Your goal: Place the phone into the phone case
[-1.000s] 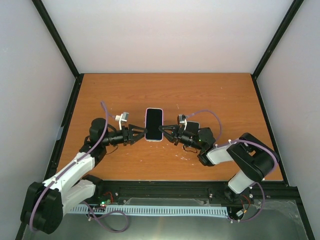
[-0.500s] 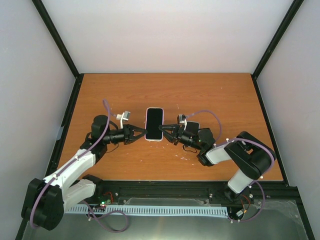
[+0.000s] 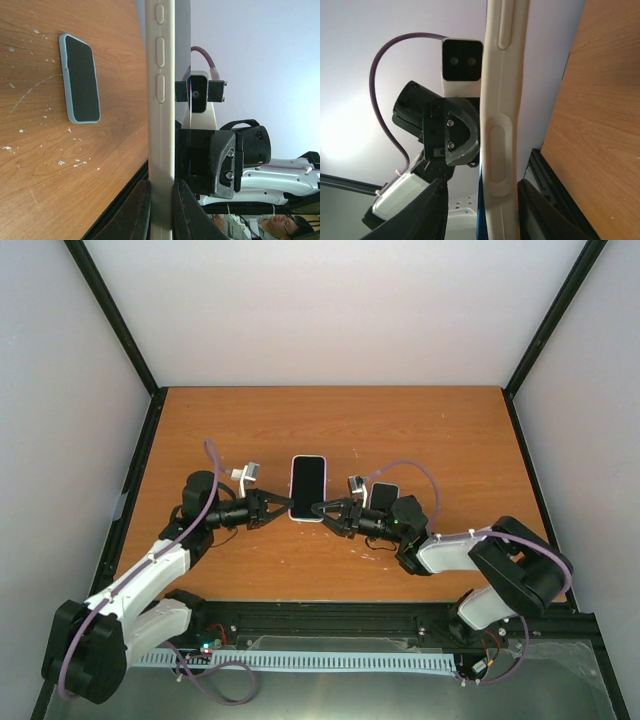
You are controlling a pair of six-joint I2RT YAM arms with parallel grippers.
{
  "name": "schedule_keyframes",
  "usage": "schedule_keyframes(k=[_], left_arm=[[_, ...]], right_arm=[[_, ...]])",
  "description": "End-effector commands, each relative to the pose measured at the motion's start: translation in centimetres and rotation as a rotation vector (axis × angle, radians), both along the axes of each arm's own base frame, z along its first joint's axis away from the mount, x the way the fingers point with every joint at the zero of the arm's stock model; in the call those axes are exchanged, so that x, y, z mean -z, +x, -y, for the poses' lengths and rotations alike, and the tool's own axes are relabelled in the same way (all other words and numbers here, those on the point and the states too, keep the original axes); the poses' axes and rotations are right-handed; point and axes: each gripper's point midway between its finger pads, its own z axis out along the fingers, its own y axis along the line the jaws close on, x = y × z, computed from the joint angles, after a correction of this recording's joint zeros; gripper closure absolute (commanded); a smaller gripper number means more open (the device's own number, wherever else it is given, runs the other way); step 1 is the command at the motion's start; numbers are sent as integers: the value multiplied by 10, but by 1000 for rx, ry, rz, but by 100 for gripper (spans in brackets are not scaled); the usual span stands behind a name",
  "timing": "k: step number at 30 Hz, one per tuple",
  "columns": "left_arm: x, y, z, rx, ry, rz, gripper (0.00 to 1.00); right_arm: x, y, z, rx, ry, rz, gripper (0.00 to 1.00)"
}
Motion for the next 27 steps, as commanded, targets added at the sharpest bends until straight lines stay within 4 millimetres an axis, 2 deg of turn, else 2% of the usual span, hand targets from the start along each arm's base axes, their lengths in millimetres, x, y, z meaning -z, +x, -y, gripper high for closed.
schedule_keyframes(k=[1,4,7,15,17,20,22,25,27], left_arm=[[-38,8,1,-20,-31,153,100],[-33,10,-1,-34,-6,151,100],[-27,11,-2,-43,20,144,100],[-23,10,-3,-39,44,150,100],[-24,9,-3,-36,44,149,100],[-23,7,-3,-30,44,144,100],[-22,5,-3,-23,40,139,100],[-19,4,-2,-13,38,127,100],[-17,3,-1,-4,32,123,100]], right_arm=[[8,-10,3,-10,-76,42,68],[6,-9,6,13,-117,62,87],[5,-6,8,35,-151,73,97],[15,-3,12,62,-214,49,97],[17,-2,13,70,-226,49,92],[18,-1,15,85,-246,58,78],[18,-1,16,92,-258,66,75],[18,1,18,101,-268,79,92],[20,1,19,105,-278,82,93]])
